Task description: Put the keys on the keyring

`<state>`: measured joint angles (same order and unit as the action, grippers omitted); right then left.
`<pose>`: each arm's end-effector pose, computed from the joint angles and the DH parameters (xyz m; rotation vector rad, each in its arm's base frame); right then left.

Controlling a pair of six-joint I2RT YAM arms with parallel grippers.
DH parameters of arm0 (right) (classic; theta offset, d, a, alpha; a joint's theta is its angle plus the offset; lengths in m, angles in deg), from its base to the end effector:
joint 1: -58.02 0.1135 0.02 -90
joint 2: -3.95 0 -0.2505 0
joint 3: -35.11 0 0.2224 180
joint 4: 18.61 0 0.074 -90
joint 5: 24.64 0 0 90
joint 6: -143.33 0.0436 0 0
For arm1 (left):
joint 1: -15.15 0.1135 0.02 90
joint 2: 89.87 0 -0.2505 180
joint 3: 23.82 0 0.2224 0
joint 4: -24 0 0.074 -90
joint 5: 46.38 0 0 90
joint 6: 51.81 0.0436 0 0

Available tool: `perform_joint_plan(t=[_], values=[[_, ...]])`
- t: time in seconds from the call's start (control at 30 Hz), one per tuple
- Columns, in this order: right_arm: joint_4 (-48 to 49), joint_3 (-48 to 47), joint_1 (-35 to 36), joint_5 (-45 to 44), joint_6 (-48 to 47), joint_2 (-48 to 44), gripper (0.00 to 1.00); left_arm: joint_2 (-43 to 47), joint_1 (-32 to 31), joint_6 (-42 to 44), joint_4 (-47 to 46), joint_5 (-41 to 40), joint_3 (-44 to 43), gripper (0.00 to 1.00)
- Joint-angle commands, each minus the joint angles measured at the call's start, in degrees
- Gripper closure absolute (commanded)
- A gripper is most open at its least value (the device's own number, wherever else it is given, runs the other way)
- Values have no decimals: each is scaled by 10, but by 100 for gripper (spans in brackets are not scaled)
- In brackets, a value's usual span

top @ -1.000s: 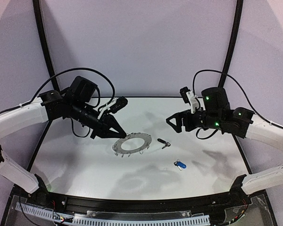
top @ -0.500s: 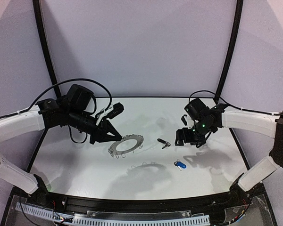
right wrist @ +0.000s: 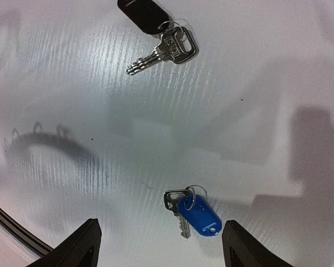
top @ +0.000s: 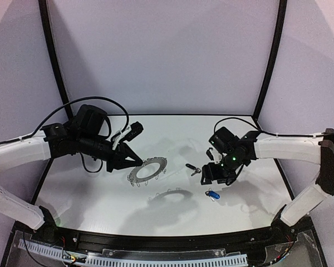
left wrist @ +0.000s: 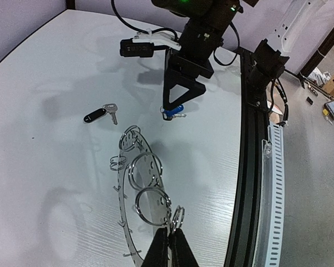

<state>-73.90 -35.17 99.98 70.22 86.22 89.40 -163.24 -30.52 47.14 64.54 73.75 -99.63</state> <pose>0.1865 0.1726 0.1943 -0.2500 2.8843 0.4005 0.1649 -0.2001 0.2941 1.3079 1.8837 -0.9294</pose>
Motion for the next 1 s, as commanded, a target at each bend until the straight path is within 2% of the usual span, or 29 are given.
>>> perform_joint_plan(t=[0.0, 0.13, 0.23, 0.33, 0.4, 0.57, 0.97], values=[[-106, -98, -10, 13, -47, 79, 24, 21, -3, -5, -13, -2, 7, 99], [-203, -191, -33, 92, -105, 172, 31, 34, -4, -7, -14, -2, 24, 99], [-257, -251, -38, 97, -142, 229, 40, 48, -3, -10, -16, -7, 39, 99], [-288, -297, -39, 93, -172, 268, 43, 62, -3, -11, -17, -12, 49, 99], [-321, -330, -43, 78, -194, 305, 48, 75, -3, -12, -17, -22, 57, 99], [-358, -352, -47, 52, -209, 349, 59, 88, -3, -16, -24, -35, 68, 99], [-355, -339, -48, 23, -207, 371, 69, 86, -3, -14, -21, -47, 65, 99]])
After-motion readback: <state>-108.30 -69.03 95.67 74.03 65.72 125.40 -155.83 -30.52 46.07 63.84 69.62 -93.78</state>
